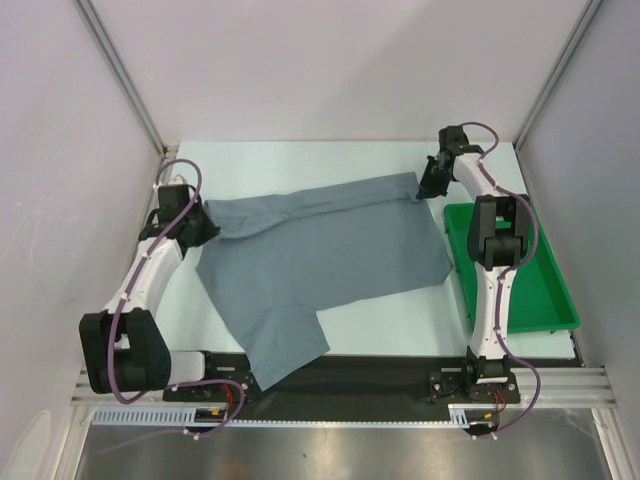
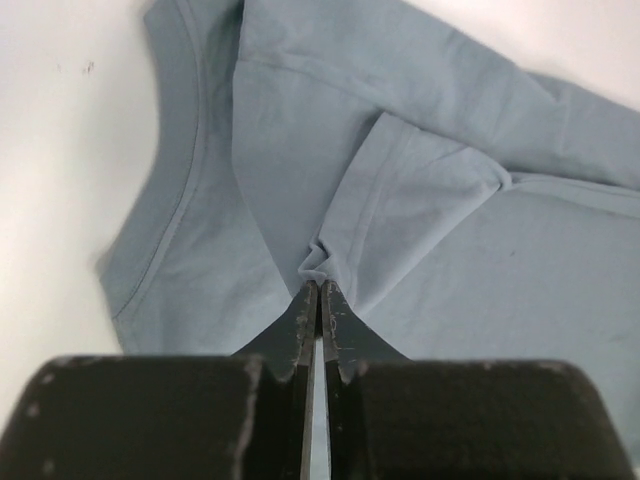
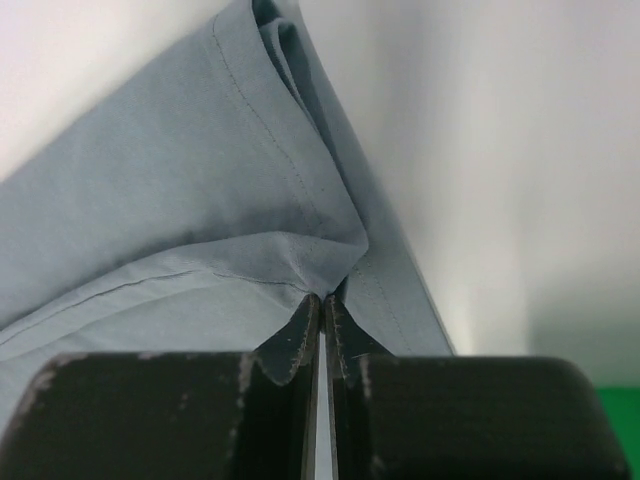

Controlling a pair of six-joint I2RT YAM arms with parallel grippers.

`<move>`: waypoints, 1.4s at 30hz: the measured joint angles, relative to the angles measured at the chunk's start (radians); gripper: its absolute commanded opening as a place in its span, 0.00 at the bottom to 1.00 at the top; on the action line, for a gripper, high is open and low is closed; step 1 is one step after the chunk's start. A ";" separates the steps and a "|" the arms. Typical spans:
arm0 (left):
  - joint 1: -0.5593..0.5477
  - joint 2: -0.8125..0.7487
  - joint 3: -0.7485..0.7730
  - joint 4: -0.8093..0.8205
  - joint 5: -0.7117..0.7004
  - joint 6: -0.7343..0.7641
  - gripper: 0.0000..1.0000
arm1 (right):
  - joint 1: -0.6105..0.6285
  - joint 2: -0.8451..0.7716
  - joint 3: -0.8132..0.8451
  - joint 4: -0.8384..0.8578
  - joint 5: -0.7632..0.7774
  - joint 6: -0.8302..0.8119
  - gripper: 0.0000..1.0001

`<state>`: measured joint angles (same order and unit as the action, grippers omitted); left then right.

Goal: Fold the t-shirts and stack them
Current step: Fold the tshirt

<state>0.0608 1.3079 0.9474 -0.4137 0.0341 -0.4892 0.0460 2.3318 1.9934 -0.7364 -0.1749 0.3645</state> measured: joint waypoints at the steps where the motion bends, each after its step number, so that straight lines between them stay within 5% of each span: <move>1: 0.000 0.000 -0.003 -0.005 0.000 -0.002 0.07 | 0.000 -0.003 0.000 0.000 0.003 0.000 0.08; 27: 0.000 0.001 -0.052 -0.062 -0.014 -0.009 0.00 | 0.003 -0.053 -0.080 0.006 0.085 -0.108 0.01; 30: 0.000 0.001 -0.054 -0.064 -0.014 -0.008 0.02 | 0.006 -0.056 -0.113 0.013 0.090 -0.111 0.16; 34: 0.000 -0.001 -0.065 -0.068 -0.014 -0.001 0.42 | 0.009 -0.056 -0.126 0.009 0.111 -0.118 0.51; 37: 0.000 -0.027 -0.077 -0.071 -0.014 0.002 0.58 | 0.010 -0.058 -0.115 0.006 0.126 -0.126 0.67; 42: 0.002 -0.124 -0.045 -0.082 -0.043 0.001 0.56 | 0.010 -0.058 -0.053 0.014 0.129 -0.130 0.74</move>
<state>0.0631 1.1835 0.9028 -0.4961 -0.0086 -0.4881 0.0563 2.2738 1.9400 -0.7219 -0.0456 0.2340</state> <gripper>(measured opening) 0.584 0.724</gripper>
